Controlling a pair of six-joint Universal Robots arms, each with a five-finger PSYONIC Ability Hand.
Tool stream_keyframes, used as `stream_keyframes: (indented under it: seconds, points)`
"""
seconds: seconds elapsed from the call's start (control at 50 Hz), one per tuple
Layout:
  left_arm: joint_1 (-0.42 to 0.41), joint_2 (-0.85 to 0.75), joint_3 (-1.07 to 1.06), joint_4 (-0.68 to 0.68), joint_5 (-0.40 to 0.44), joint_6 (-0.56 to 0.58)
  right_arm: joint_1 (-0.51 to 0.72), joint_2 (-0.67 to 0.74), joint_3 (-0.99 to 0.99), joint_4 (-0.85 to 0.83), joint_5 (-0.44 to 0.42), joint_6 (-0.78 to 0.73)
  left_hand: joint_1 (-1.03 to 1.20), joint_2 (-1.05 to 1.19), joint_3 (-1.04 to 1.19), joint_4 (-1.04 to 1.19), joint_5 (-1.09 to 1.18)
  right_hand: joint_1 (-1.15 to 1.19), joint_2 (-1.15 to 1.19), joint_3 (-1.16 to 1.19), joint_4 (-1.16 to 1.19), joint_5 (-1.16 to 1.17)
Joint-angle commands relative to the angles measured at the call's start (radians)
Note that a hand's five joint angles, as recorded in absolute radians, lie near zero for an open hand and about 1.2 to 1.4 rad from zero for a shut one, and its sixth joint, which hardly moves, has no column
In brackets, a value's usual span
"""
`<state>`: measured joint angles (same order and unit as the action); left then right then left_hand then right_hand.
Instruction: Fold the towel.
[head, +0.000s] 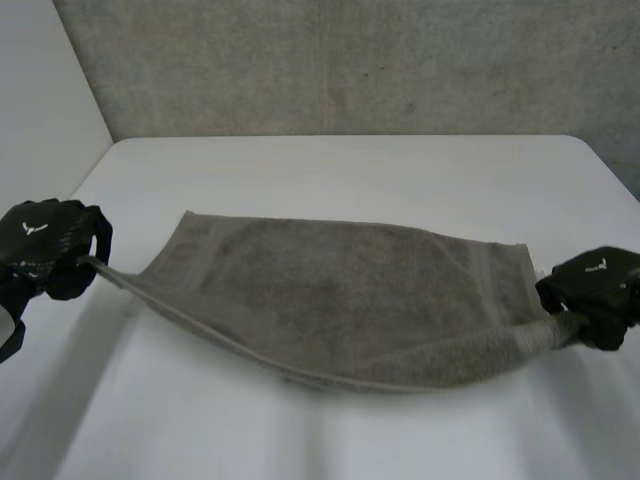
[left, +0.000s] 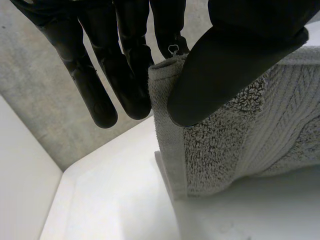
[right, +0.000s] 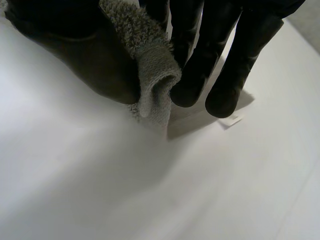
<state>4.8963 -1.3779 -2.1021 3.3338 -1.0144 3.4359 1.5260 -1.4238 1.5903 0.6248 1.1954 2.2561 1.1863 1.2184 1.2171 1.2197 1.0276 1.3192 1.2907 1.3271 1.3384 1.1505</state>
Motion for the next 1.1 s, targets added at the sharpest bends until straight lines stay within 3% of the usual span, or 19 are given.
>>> stream_keyframes:
  seconds: [0.02,0.04,0.14,0.24,0.4,0.52,0.7,0.84,1.1]
  points:
    - [-0.087,-0.275,0.166,0.124,-0.048,-0.003,0.014,0.211,-0.131,-0.137,0.030,0.103,0.210,0.178,0.179,0.177,0.194,0.077,0.106,0.069,0.058,0.071]
    - [-0.087,-0.276,0.166,0.124,-0.049,-0.003,0.014,0.212,-0.131,-0.137,0.030,0.103,0.210,0.178,0.179,0.177,0.194,0.077,0.106,0.069,0.058,0.071]
    - [-0.228,-0.576,0.484,0.135,-0.240,-0.003,0.080,0.379,-0.265,-0.175,0.070,0.256,0.210,0.178,0.179,0.177,0.194,0.077,0.106,0.069,0.058,0.071]
    - [-0.264,-0.743,0.704,0.121,-0.317,-0.009,0.092,0.439,-0.332,-0.256,0.091,0.364,0.210,0.178,0.179,0.177,0.194,0.077,0.106,0.069,0.058,0.071]
    - [-0.339,-0.955,0.973,0.020,-0.354,-0.004,0.112,0.496,-0.398,-0.350,0.162,0.445,0.210,0.178,0.179,0.177,0.194,0.077,0.106,0.069,0.058,0.071]
    - [-0.351,-1.064,1.102,-0.004,-0.398,-0.003,0.135,0.539,-0.438,-0.390,0.202,0.479,0.210,0.178,0.179,0.177,0.194,0.077,0.106,0.069,0.058,0.071]
    - [-0.362,-1.149,1.222,-0.016,-0.431,-0.001,0.160,0.592,-0.481,-0.404,0.213,0.485,0.210,0.178,0.179,0.177,0.194,0.077,0.106,0.069,0.058,0.071]
    - [-0.365,-1.225,1.347,-0.040,-0.444,-0.003,0.161,0.622,-0.490,-0.479,0.274,0.494,0.210,0.178,0.179,0.177,0.194,0.077,0.106,0.069,0.058,0.071]
    - [-0.380,-1.313,1.475,-0.112,-0.463,-0.001,0.161,0.654,-0.530,-0.505,0.282,0.507,0.210,0.178,0.179,0.177,0.194,0.077,0.106,0.069,0.058,0.071]
